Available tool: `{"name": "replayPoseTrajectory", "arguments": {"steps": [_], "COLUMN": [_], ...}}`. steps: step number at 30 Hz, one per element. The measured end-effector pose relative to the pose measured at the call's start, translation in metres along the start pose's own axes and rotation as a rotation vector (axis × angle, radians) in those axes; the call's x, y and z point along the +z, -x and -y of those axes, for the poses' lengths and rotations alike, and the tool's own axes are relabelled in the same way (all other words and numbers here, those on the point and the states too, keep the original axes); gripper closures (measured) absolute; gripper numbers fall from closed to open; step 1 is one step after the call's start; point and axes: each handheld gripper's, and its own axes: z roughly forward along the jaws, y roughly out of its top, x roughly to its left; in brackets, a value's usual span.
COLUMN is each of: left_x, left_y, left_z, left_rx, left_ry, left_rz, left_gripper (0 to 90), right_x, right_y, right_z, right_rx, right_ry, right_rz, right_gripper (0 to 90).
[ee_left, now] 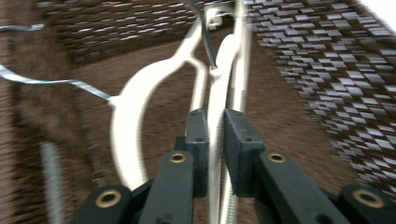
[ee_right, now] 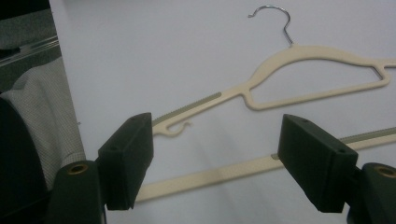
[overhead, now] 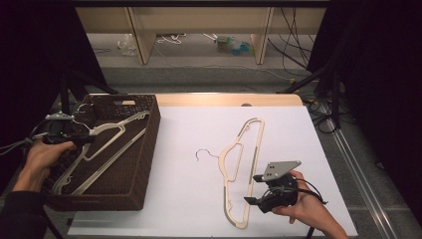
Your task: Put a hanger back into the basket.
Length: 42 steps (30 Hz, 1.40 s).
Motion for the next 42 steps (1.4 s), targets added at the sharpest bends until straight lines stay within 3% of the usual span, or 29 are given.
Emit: {"name": "replayPoseTrajectory", "arguments": {"steps": [4,8,15,20,25,27,28,31,34,37,39,40,42], "left_x": [0.005,0.003,-0.018,-0.045,-0.07,-0.073,-0.074,-0.071,-0.065,-0.053,-0.045,-0.039,-0.033], "left_y": [-0.005,-0.008,0.004,0.037,0.09,0.113,0.127,0.158,0.189,0.209,0.221,0.227,0.236], "left_z": [0.003,0.008,0.005,0.002,0.005,0.008,0.01,0.015,0.022,0.028,0.033,0.037,0.042], "left_rx": [-0.028,-0.053,-0.07,-0.054,0.035,0.05,0.078,0.126,0.146,0.191,0.182,0.189,0.208], "left_ry": [-0.012,-0.028,0.053,0.161,0.23,0.254,0.261,0.28,0.274,0.25,0.252,0.245,0.234], "left_rz": [-0.052,-0.067,-0.106,-0.059,0.012,0.069,0.097,0.138,0.214,0.272,0.304,0.326,0.333], "left_gripper": [76.6,70.2,48.7,38.2,33.9,32.3,32.1,32.0,31.5,30.6,29.7,29.7,29.5], "right_x": [0.0,0.001,0.001,0.005,0.007,0.008,0.009,0.012,0.014,0.02,0.025,0.024,0.028], "right_y": [0.0,0.001,0.001,-0.001,0.001,0.002,0.004,0.005,0.003,0.001,0.0,-0.001,0.0], "right_z": [0.0,0.002,0.001,0.002,0.003,0.004,0.004,0.006,0.005,0.003,0.003,0.003,0.003], "right_rx": [0.004,0.004,0.009,0.027,0.052,0.071,0.077,0.099,0.108,0.105,0.09,0.094,0.088], "right_ry": [0.002,0.018,0.002,0.01,-0.017,-0.021,-0.025,-0.029,-0.046,-0.057,-0.05,-0.076,-0.067], "right_rz": [0.006,0.015,0.008,0.031,0.055,0.062,0.069,0.082,0.077,0.069,0.073,0.06,0.068], "right_gripper": [27.6,27.1,25.9,25.1,24.9,24.9,24.8,24.8,24.7,24.8,24.9,24.9,24.9]}}
